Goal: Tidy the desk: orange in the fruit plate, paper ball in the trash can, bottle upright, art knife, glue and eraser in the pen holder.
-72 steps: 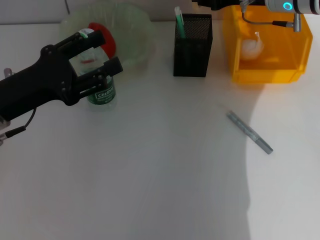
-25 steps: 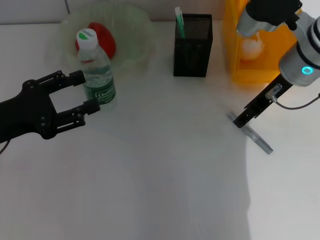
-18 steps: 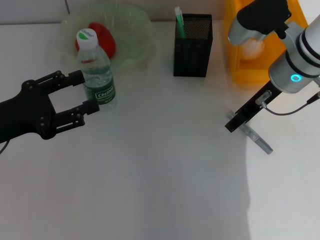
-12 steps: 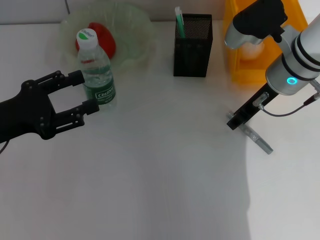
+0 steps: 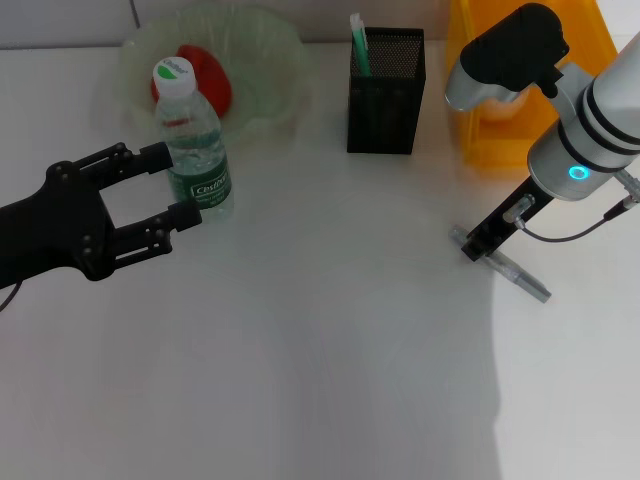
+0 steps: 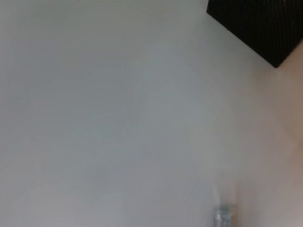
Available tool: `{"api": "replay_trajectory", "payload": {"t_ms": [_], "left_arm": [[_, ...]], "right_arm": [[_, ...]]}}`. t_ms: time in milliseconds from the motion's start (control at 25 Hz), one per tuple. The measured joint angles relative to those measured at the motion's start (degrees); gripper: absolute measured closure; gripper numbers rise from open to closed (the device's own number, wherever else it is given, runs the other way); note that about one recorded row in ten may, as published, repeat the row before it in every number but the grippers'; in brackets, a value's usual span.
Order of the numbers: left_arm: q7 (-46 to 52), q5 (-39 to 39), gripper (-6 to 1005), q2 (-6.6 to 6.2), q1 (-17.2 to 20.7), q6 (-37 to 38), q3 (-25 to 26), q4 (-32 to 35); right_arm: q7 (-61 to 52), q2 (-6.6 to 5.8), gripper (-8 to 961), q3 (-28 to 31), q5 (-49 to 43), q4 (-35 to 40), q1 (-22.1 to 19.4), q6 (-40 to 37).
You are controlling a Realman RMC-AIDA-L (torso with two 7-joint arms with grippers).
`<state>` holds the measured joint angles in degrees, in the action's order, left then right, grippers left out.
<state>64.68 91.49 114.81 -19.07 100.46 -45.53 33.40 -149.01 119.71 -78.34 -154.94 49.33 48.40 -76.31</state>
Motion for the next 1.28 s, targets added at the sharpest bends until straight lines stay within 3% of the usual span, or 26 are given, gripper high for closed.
{"api": "replay_trajectory", "payload": {"t_ms": [360,440,520,600,640,720,800,840,880,920,960,1000,1040,1080,1240,1280], "left_arm": [[0.00,0.00,253,0.09,-0.43,0.10,0.01,0.00],[0.00,-0.01,253,0.07,-0.48,0.26,0.15,0.06],[0.00,-0.03,253,0.07,-0.49,0.35,0.21,0.14],[0.00,-0.16,253,0.06,-0.50,0.68,0.33,0.44],[0.00,-0.35,253,0.10,-0.51,1.00,0.40,0.62],[0.00,-0.41,253,0.13,-0.51,1.14,0.42,0.63],[0.00,-0.42,252,0.17,-0.57,1.22,0.44,0.65],[0.00,-0.44,252,0.20,-0.62,1.24,0.44,0.66],[0.00,-0.44,252,0.20,-0.62,1.24,0.44,0.66],[0.00,-0.44,252,0.20,-0.62,1.24,0.44,0.66],[0.00,-0.44,252,0.20,-0.62,1.24,0.44,0.66],[0.00,-0.44,252,0.20,-0.62,1.24,0.44,0.66],[0.01,-0.45,252,0.30,-0.87,1.24,0.45,0.69],[0.01,-0.45,252,0.30,-0.87,1.24,0.45,0.69],[0.07,-0.45,252,0.33,-0.95,1.34,0.45,0.70],[0.07,-0.45,252,0.33,-0.95,1.34,0.45,0.70]], "right_arm": [[-0.35,0.01,810,-0.57,0.78,3.72,-1.23,-2.74],[-0.73,-0.04,810,-0.06,2.05,12.57,-4.71,-4.87],[-0.87,-0.16,810,0.19,3.43,16.85,-6.42,-5.33],[-0.79,-0.32,810,2.51,8.19,26.05,-10.48,-5.00],[1.22,-0.38,809,6.54,15.79,31.88,-14.47,-1.11],[2.95,-0.40,809,8.41,20.07,33.56,-16.20,1.46],[11.36,-0.51,809,11.26,34.29,33.37,-19.83,9.39],[22.73,-0.54,809,13.08,49.67,29.02,-21.60,15.72],[22.73,-0.54,809,13.08,49.67,29.02,-21.60,15.72],[36.55,-0.58,809,15.01,65.35,20.48,-21.30,18.31],[36.55,-0.58,811,15.01,65.35,20.48,-21.30,18.31],[43.32,-0.60,814,16.12,72.84,14.29,-20.33,18.13],[55.77,-0.62,816,17.74,85.78,2.20,-17.82,16.35],[55.77,-0.62,816,17.74,85.78,2.20,-17.82,16.35],[77.54,-0.48,816,18.62,104.42,-21.72,-11.03,14.97],[77.54,-0.48,816,18.62,104.42,-21.72,-11.03,14.97]]}}
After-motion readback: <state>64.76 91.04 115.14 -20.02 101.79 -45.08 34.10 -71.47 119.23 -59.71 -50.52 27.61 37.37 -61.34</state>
